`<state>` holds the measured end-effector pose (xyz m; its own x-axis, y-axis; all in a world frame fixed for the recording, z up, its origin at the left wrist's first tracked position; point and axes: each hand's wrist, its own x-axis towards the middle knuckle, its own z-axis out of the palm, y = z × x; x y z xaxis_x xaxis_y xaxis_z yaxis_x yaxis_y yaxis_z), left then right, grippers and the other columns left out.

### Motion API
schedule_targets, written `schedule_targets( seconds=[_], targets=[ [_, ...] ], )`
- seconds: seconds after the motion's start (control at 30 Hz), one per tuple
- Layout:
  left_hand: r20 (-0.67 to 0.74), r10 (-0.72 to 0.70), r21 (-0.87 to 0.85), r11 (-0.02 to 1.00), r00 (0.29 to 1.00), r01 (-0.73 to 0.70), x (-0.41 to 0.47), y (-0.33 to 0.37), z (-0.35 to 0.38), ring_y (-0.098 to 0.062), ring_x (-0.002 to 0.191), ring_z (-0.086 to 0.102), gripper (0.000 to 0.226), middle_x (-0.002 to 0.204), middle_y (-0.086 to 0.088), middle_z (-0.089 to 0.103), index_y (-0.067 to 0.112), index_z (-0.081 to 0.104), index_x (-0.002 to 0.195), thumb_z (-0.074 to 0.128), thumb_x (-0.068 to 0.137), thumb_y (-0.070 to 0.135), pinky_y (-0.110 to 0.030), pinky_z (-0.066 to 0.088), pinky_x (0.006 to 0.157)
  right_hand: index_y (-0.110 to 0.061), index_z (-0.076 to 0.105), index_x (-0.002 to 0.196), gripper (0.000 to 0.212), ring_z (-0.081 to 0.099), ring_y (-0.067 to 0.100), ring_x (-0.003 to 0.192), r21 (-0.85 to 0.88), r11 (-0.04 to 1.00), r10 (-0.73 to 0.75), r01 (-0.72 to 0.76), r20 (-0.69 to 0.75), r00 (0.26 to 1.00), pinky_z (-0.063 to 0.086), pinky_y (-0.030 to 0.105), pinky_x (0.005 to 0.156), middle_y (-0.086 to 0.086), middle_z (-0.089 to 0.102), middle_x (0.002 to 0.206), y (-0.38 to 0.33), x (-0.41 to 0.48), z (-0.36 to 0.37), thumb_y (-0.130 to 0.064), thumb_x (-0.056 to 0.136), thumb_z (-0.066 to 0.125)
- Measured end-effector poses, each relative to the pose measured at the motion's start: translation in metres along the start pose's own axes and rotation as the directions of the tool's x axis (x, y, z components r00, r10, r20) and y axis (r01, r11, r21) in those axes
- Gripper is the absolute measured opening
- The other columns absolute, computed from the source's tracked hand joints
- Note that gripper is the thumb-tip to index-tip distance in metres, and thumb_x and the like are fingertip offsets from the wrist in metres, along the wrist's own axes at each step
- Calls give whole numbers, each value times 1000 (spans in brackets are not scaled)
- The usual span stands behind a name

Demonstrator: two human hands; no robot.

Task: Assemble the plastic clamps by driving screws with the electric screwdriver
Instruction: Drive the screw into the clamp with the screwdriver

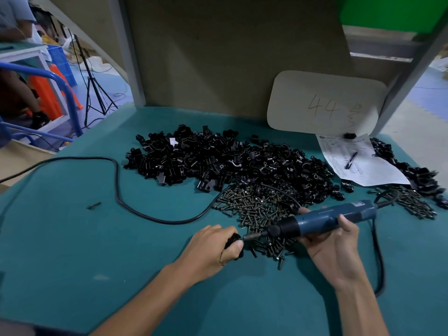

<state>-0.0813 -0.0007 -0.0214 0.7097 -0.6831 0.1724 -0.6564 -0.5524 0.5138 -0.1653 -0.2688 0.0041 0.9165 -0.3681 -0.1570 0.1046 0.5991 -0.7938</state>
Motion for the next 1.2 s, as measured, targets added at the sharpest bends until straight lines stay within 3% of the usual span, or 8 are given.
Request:
schedule_targets(
  seconds=[0.13, 0.27, 0.37, 0.5, 0.8, 0.97, 1.2],
  targets=[
    [0, -6, 18, 1000, 1000, 6, 0, 1, -1, -11, 74, 44, 56, 76, 4, 52, 25, 48, 86, 17, 90, 71, -22, 29, 63, -21, 64, 111, 45, 73, 22, 103, -53, 999, 12, -11, 14, 1000, 62, 32, 76, 17, 70, 126, 1, -1, 2, -61, 97, 46],
    [9, -23, 91, 996, 1000, 22, -2, 6, 0, -6, 78, 40, 36, 79, 13, 48, 32, 42, 87, 31, 92, 66, -24, 29, 63, -15, 57, 118, 64, 75, 21, 98, -148, 988, 25, -30, -37, 999, 63, 32, 71, 18, 73, 118, 6, 3, 0, -69, 86, 47],
    [-16, -42, 90, 995, 999, 43, -3, 8, -1, -2, 84, 35, 37, 85, 24, 42, 36, 48, 103, 39, 92, 70, -16, 28, 68, -17, 57, 115, 63, 76, 22, 96, -179, 984, 5, -18, -74, 997, 63, 34, 68, 17, 75, 112, 8, 4, 0, -70, 81, 52],
    [-43, 0, 198, 980, 999, 9, -3, 11, -2, -4, 88, 31, 54, 100, 17, 51, 30, 56, 126, 35, 94, 69, -21, 24, 75, -18, 57, 115, 62, 75, 23, 95, -188, 982, -17, -4, -111, 994, 63, 37, 69, 15, 76, 110, 9, 5, -3, -69, 80, 57],
    [-41, 7, 242, 970, 999, 3, -2, 11, 0, -7, 84, 33, 66, 94, 15, 48, 28, 58, 111, 19, 90, 77, -22, 25, 75, -17, 57, 111, 55, 74, 20, 90, -203, 979, -44, 21, -109, 993, 64, 37, 73, 6, 76, 96, 12, 4, -4, -65, 85, 54],
    [-44, 8, 246, 969, 999, 3, -2, 10, 1, -7, 84, 33, 66, 94, 16, 47, 29, 58, 111, 19, 90, 77, -22, 24, 74, -16, 55, 117, 59, 71, 23, 97, -216, 976, -35, 11, -108, 994, 60, 42, 82, 11, 72, 104, 11, 3, -4, -66, 86, 52],
    [-42, 3, 248, 969, 999, 7, -1, 10, 2, -8, 84, 35, 62, 94, 15, 48, 29, 57, 110, 21, 90, 76, -22, 25, 73, -17, 57, 115, 58, 72, 21, 95, -228, 974, -34, 13, -88, 996, 61, 38, 78, 11, 75, 107, 11, 2, -3, -67, 86, 51]
  ],
)
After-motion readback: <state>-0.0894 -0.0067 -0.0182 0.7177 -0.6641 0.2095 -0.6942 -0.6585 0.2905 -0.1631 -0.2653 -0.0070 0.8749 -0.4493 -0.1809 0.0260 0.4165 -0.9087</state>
